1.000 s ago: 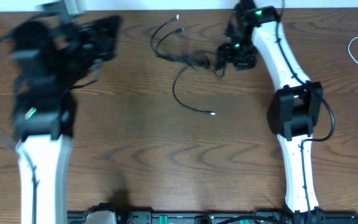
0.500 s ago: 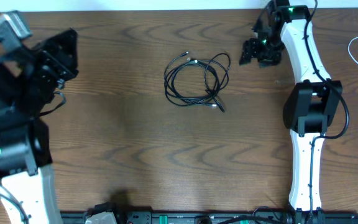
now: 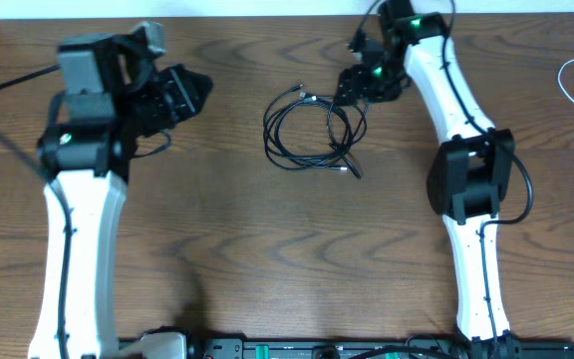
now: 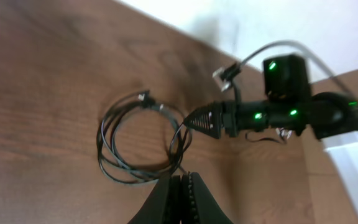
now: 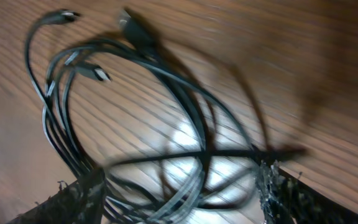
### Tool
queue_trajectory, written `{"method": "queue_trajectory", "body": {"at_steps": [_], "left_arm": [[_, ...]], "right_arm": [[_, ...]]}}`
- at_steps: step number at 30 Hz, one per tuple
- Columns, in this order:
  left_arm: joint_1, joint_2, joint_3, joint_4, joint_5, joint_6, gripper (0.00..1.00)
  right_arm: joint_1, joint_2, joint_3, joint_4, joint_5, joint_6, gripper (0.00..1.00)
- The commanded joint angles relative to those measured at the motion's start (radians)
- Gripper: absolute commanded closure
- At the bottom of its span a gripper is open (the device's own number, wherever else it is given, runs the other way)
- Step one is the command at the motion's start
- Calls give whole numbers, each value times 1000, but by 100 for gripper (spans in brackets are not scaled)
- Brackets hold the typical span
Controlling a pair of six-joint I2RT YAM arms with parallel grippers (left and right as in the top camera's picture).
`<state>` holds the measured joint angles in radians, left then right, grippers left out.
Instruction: Untangle cables
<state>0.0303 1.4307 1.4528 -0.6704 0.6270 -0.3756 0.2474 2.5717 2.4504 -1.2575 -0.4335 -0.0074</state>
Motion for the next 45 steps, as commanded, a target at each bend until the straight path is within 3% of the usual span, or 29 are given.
{"method": "queue_trajectory", "body": {"at_steps": [1,25,45], "left_arm": [[-20,69,2,-4,21,19,93],[-49,120,-9,-6,16,20,92],[-49,120,-10,-3,9,20,92]], "right_arm": [[26,5,1,9,92,47,24],[82,6,0,47,155,127,22],[109,6,-107,140,154,166,24]]}}
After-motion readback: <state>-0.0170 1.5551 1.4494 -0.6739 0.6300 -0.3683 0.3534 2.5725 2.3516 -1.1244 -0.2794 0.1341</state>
